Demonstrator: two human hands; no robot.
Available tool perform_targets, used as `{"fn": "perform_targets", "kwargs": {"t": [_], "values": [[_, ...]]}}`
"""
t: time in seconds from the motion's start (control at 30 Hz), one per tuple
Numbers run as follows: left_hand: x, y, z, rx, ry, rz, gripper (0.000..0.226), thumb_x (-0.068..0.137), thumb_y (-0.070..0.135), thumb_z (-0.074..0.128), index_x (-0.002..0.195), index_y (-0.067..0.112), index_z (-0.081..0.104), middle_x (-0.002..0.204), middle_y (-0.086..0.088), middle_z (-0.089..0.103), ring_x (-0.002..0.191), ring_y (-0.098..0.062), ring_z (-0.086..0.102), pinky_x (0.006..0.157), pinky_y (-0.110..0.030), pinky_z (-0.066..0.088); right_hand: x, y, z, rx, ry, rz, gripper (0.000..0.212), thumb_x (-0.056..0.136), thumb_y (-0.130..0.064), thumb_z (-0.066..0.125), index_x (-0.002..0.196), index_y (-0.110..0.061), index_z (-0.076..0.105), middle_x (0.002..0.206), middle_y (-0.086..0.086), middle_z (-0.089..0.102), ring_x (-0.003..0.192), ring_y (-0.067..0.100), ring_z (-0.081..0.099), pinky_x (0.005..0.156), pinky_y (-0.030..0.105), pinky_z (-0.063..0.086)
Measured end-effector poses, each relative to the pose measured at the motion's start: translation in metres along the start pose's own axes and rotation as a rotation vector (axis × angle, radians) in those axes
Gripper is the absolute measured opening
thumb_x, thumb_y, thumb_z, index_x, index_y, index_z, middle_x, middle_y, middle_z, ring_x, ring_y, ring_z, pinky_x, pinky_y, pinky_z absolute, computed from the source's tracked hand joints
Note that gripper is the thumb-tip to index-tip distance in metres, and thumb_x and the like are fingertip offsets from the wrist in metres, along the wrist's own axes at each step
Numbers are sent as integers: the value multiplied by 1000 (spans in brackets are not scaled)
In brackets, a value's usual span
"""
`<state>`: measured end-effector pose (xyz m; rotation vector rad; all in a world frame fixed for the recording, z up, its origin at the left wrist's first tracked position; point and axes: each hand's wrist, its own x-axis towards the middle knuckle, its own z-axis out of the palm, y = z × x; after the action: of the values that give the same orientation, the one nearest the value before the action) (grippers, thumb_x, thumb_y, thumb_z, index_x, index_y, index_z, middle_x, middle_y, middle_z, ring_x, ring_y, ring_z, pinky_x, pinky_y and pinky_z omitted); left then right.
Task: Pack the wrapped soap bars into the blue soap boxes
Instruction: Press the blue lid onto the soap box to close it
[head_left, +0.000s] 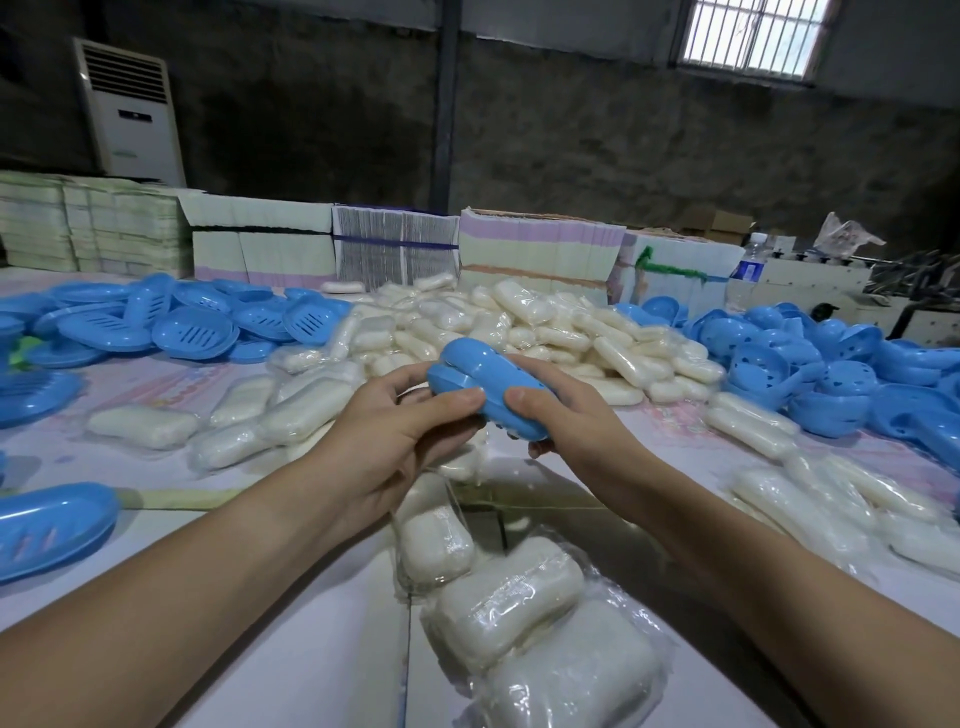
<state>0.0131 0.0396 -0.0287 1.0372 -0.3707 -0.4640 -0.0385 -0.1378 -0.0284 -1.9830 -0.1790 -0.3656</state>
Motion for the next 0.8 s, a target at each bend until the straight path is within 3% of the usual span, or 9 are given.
{"fn": "perform_targets", "kwargs": {"t": [0.17, 0.37, 0.53, 0.67, 0.8], "values": [[-1, 2, 1, 19, -27, -45, 36, 85, -5, 66, 120, -1, 66, 117, -23, 70, 107, -31, 71, 78, -26, 61, 0, -2, 0, 31, -14, 16, 28, 69, -56, 56, 96, -62, 64, 89, -20, 67, 75, 1, 60, 65, 24, 51], [-1, 2, 0, 0, -37, -53, 37, 84, -4, 67, 121, 1, 66, 118, -22, 71, 108, -31, 70, 82, -27, 61, -1, -1, 0, 6, -46, 16, 32, 71, -59, 56, 102, -64, 60, 95, -19, 67, 78, 3, 60, 68, 27, 52], [0, 2, -2, 13, -76, -47, 49, 71, 2, 72, 120, 0, 67, 117, -23, 71, 112, -33, 68, 77, -25, 61, -3, -1, -2, 10, -61, -16, 33, 73, -57, 56, 105, -66, 58, 101, -15, 66, 80, 5, 60, 68, 29, 52], [1, 1, -3, 33, -98, -42, 52, 71, 3, 72, 123, 1, 65, 118, -22, 71, 111, -32, 69, 83, -28, 61, -4, 0, 0, 4, -48, -42, 38, 82, -44, 56, 119, -56, 55, 109, -14, 65, 83, 4, 61, 66, 25, 52], [1, 2, -4, 36, -122, -48, 54, 73, 1, 71, 126, 4, 64, 119, -21, 71, 112, -31, 69, 85, -29, 60, -4, 1, -1, -12, -50, -14, 53, 81, -44, 57, 133, -45, 53, 119, -7, 61, 86, 7, 62, 67, 26, 54]]}}
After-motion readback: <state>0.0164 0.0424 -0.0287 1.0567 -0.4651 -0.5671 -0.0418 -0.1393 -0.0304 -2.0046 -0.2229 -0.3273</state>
